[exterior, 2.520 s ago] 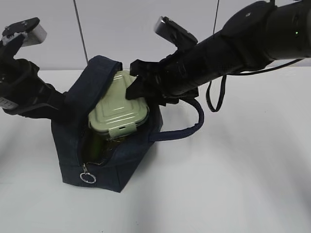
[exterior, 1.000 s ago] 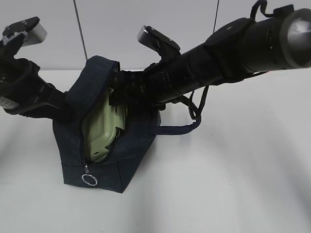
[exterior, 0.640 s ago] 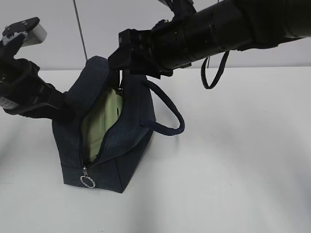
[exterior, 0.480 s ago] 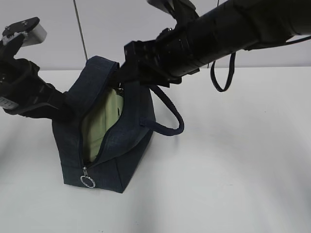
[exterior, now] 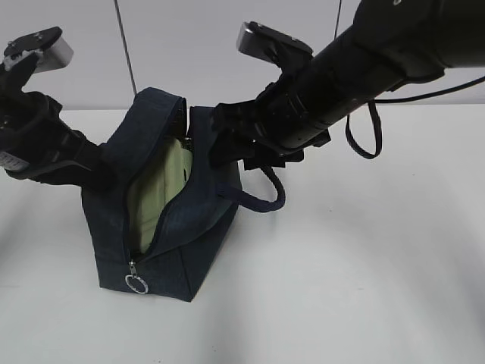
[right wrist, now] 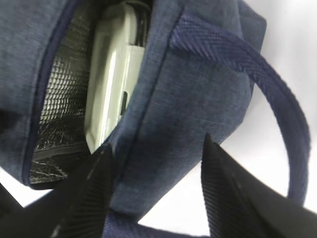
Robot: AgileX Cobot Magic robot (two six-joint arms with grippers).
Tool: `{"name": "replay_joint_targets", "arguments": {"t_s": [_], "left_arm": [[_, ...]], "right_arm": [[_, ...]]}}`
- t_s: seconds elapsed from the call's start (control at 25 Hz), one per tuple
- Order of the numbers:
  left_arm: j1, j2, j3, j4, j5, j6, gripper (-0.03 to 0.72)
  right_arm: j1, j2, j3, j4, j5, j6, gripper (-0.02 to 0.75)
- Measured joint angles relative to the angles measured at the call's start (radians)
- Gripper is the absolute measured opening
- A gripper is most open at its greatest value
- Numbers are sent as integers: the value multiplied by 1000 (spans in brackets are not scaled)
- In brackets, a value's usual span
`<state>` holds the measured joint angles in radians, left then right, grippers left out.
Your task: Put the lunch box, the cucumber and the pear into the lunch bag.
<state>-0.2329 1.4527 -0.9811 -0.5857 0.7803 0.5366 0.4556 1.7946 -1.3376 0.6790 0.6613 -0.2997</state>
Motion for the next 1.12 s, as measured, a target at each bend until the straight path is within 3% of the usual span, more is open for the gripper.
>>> {"name": "replay_joint_targets", "arguments": {"t_s": [0.36, 0.52, 0.72, 0.84, 0.92, 0.96, 1.0, 1.12], "left_arm": [[0, 0, 0, 3, -1, 0, 2], [0, 0, 0, 4, -2, 0, 2], [0, 0, 0, 4, -2, 0, 2], [0, 0, 0, 4, -2, 0, 2], [0, 0, 0, 4, -2, 0, 2], [0, 0, 0, 4, -2, 0, 2], [0, 0, 0, 4, -2, 0, 2], [0, 0, 0, 4, -1, 0, 2]], "right_arm": [[0, 35, 0, 104, -8, -32, 442], [0, 35, 0, 202, -8, -106, 442], [0, 52, 0, 221, -9, -123, 430], [0, 76, 0, 224, -9, -125, 356], [0, 83, 0, 218, -9, -127, 228], [0, 83, 0, 216, -10, -127, 204], [0, 83, 0, 209, -20, -127, 83], [0, 70, 0, 183, -22, -127, 18]]}}
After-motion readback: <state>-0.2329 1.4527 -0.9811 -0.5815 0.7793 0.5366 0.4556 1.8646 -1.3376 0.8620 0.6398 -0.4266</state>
